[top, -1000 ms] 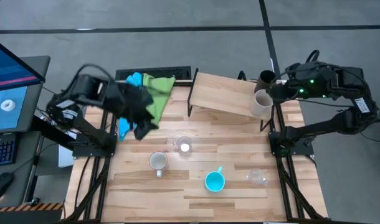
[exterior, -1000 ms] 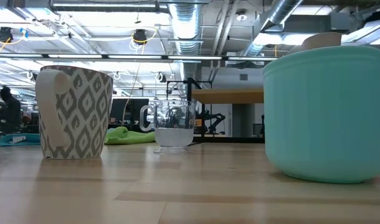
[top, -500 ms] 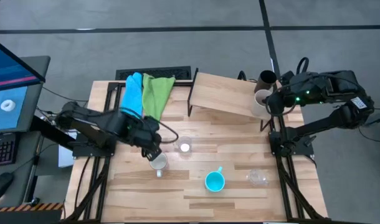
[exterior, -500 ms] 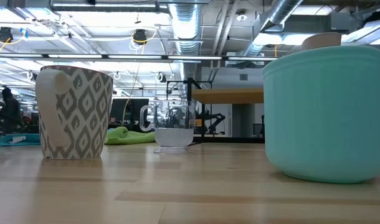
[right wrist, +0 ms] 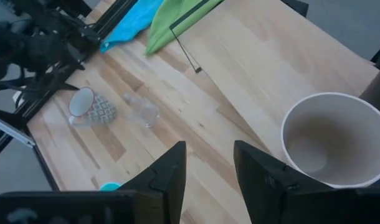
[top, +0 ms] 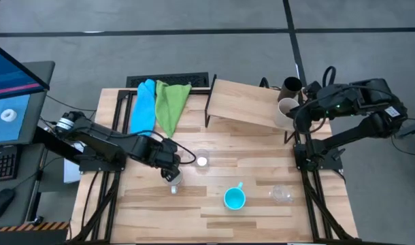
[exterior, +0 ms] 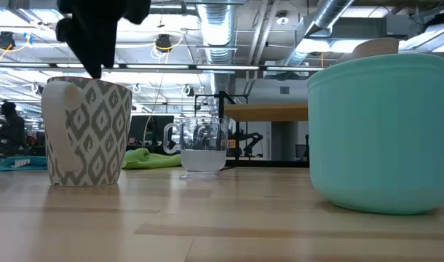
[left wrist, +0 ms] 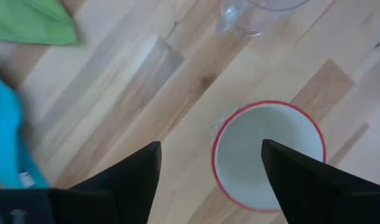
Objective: Stack small to large cups/mugs on shelf
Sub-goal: Put the white patterned mug on the shelf
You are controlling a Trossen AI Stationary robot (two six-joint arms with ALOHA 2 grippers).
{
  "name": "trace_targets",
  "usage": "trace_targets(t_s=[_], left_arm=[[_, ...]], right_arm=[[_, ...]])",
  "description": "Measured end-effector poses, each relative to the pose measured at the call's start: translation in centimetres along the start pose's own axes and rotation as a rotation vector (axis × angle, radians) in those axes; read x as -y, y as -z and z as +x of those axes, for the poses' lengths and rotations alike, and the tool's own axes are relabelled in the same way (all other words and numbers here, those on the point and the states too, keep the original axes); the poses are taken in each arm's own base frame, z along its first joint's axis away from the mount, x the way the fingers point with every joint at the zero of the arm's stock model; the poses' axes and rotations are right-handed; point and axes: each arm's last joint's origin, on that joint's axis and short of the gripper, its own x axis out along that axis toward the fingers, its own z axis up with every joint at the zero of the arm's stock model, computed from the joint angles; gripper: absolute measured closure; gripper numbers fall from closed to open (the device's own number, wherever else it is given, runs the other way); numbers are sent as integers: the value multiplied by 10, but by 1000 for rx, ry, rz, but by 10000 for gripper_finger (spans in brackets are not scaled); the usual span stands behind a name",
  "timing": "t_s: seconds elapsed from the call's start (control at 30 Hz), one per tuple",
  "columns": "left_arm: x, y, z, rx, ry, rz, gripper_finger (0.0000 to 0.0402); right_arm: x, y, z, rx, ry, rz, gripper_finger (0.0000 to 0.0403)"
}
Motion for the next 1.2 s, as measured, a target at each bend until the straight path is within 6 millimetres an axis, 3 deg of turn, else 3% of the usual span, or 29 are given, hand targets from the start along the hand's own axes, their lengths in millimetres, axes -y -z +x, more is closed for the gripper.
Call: trace_targets(t_s=[0.4, 0.67, 0.93, 1.2], left_arm=[[-9, 16, 40, -57, -23, 18, 140], [-10, 18, 48, -80, 3, 4, 236], [-12, 15, 49, -78, 5, -26, 377], [-12, 14, 49, -67, 2, -99, 391]], right_arm=[[0, 0, 0, 0, 1, 0, 248], [0, 0, 0, -1, 2, 0, 248], [-2, -1, 3, -8, 5, -6, 248], [-2, -1, 3, -8, 3, -34, 248]])
